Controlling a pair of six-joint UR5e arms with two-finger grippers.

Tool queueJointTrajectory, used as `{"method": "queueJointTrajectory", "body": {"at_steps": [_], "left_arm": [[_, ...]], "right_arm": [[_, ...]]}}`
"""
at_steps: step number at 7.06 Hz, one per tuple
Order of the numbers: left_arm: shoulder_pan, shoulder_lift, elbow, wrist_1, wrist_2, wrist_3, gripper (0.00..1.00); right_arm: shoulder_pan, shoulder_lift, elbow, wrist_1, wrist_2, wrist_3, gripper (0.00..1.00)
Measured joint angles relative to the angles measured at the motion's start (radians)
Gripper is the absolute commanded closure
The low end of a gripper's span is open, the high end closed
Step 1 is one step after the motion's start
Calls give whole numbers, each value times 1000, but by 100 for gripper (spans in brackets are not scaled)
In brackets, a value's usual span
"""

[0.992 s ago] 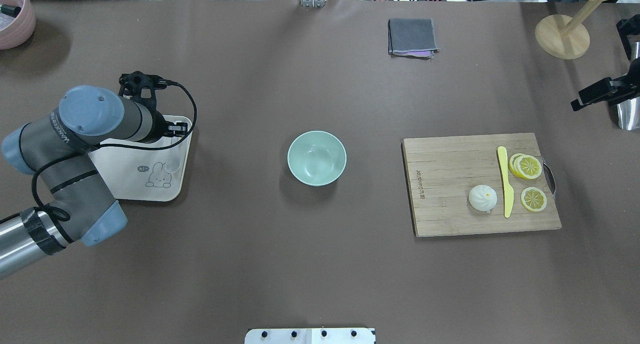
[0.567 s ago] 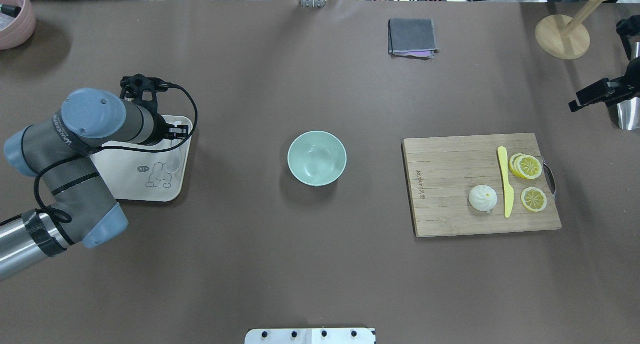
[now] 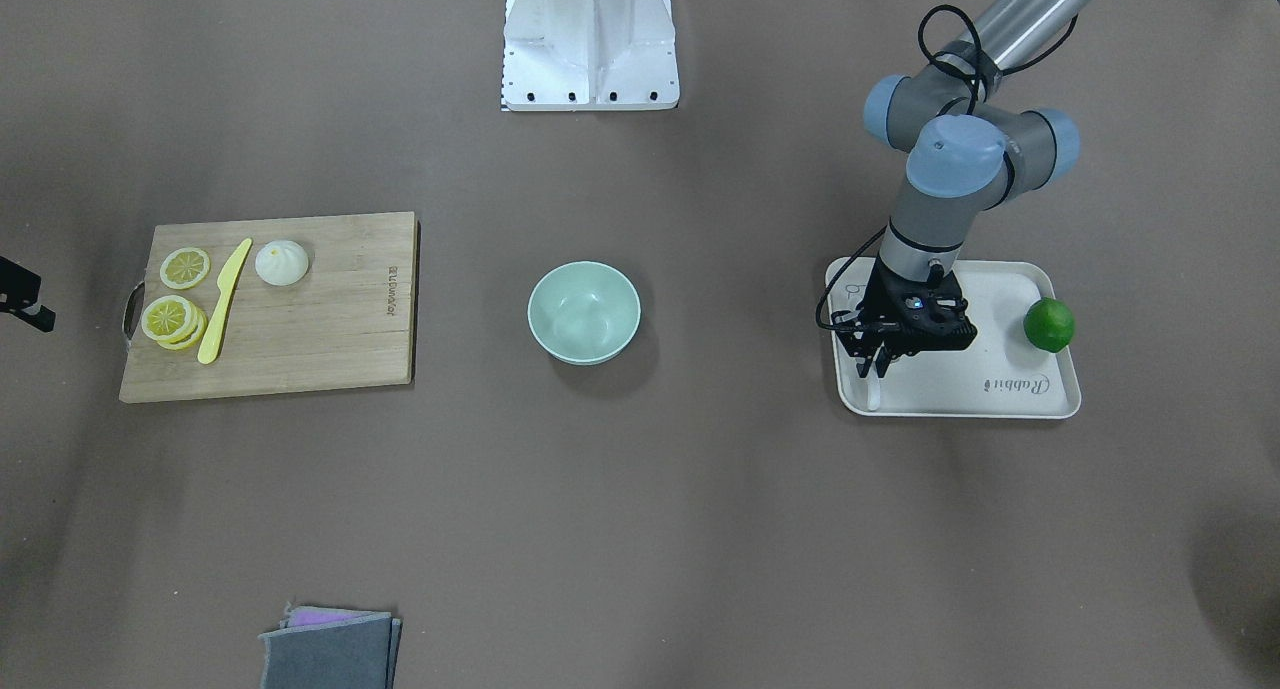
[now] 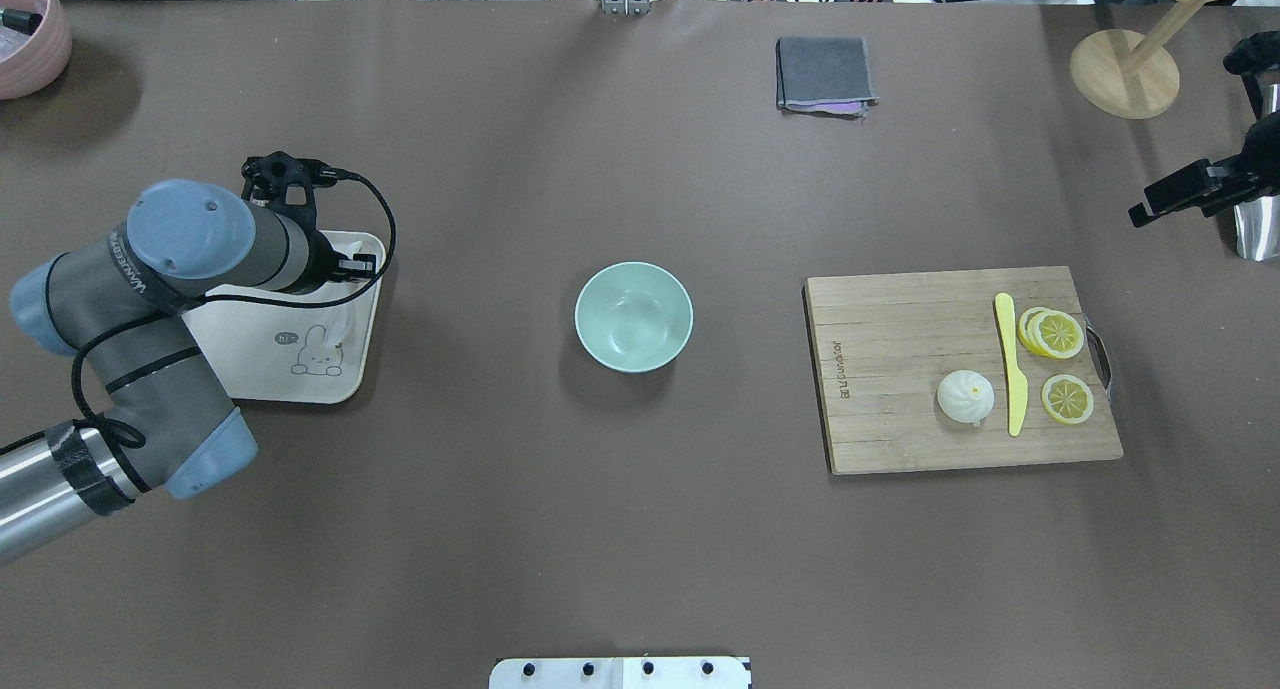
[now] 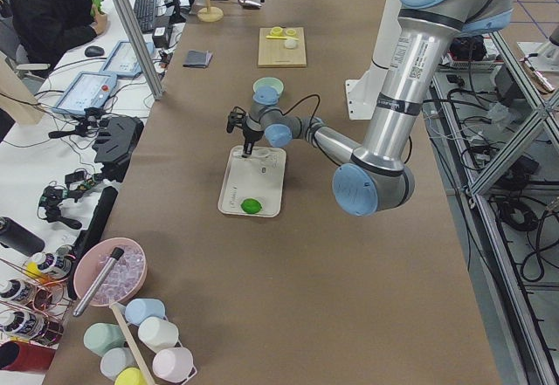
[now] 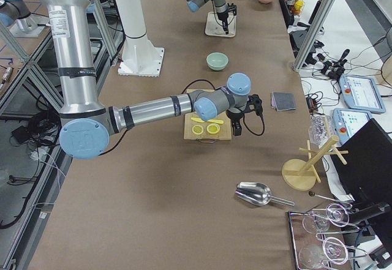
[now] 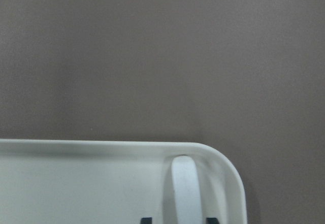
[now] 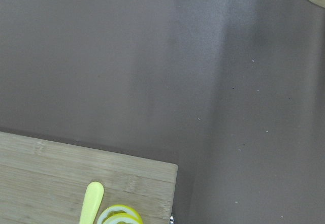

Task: Put spoon and bun in bowl

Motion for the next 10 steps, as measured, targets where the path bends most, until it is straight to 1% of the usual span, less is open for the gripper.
{"method": "queueJointTrajectory", "body": {"at_steps": [2,3,4,5,6,8,10], "left_arm": [[-4,1,-21,5,-7,4,100],[-26,-2,-52,33,-33,8,100],[-70,-9,-98,105,-85,10,100],[-105,-22,-145,171,-122,11,100],[-120,-49,-168,201,-138,8,100],[-126,-141,-169,242,-146,-6,100],[-122,-239,-132,277,-146,-66,100]], "right_arm": [[-9,0,23,0,0,22,0],[-22,0,46,1,-3,69,0],[-51,1,76,2,-14,126,0],[-98,6,106,3,-45,192,0],[-160,20,129,3,-92,276,0],[-285,63,151,11,-191,449,0],[-372,74,152,34,-258,520,0]]}}
